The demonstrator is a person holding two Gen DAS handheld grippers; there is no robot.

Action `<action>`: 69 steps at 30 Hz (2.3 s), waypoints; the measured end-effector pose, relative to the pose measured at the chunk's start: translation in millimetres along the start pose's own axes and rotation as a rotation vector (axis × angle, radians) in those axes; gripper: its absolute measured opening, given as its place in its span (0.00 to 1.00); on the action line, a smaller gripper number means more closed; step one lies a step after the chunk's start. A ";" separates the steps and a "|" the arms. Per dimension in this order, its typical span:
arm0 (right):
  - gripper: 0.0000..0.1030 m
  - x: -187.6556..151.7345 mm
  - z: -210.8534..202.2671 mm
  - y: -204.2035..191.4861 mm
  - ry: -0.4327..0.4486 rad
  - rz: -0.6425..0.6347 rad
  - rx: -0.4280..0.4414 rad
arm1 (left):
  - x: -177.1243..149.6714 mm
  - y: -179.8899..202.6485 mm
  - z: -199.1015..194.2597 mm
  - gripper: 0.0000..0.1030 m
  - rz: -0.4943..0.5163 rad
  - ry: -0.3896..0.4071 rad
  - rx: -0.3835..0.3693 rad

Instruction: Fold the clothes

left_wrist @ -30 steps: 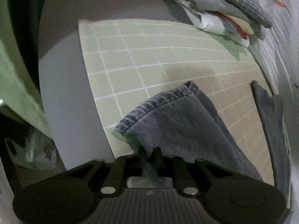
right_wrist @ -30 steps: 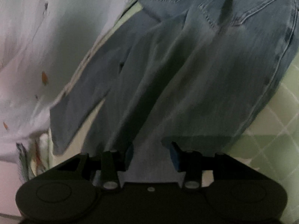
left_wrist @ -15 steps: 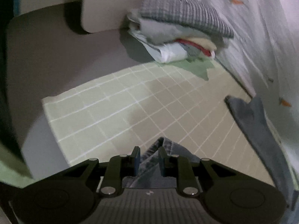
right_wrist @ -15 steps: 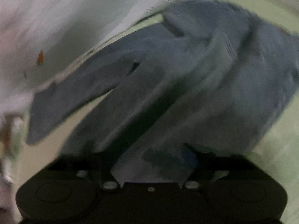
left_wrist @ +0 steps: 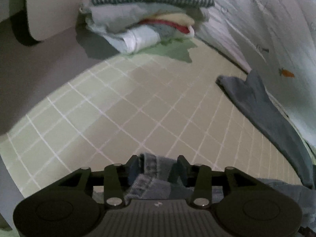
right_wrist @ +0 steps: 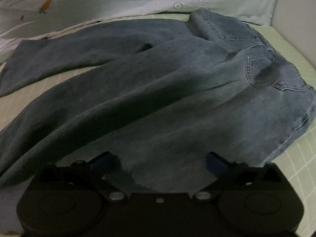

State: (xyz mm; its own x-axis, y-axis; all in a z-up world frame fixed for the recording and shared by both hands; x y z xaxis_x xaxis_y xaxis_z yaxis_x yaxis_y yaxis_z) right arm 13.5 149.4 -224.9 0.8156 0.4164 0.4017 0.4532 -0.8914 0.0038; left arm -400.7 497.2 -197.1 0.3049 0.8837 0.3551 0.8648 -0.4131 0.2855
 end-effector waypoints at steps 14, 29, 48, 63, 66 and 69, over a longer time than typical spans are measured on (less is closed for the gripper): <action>1.00 -0.7 -1.4 -8.1 0.036 -0.010 0.004 | -44.5 41.2 0.5 0.42 0.476 -0.122 0.074; 1.00 -0.3 -0.5 -8.3 0.057 -0.017 0.009 | 6.0 -11.2 2.9 0.09 -0.078 -0.098 -0.255; 1.00 -2.7 -1.8 -8.4 0.062 -0.011 0.008 | 37.4 -12.5 -10.5 0.58 -0.249 0.126 -0.174; 1.00 -9.6 -2.6 -8.2 0.112 0.006 0.001 | -22.3 13.0 2.2 0.70 -0.040 0.020 0.194; 1.00 -11.1 -4.9 -5.7 0.102 -0.009 0.018 | -32.1 35.9 -13.9 0.82 -0.040 0.065 0.096; 0.99 -14.4 -9.0 1.6 0.086 -0.031 0.051 | -44.6 71.9 -13.9 0.88 0.056 0.070 0.036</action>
State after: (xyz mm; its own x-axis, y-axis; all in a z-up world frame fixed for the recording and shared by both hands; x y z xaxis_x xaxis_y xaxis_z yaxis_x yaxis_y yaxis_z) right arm -0.8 140.3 -222.4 0.7683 0.4248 0.4789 0.4971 -0.8672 -0.0283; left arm -357.7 425.0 -180.0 0.3253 0.8416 0.4311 0.8617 -0.4516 0.2315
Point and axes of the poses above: each gripper's, at about its wrist camera, not at the fingertips, and z roughly the way its jaws point, y to its right, x to its top, the point moved 4 cm from there along z, roughly the way its jaws point, and after that the axes turned 10 degrees about -y, right-handed, at the moved point
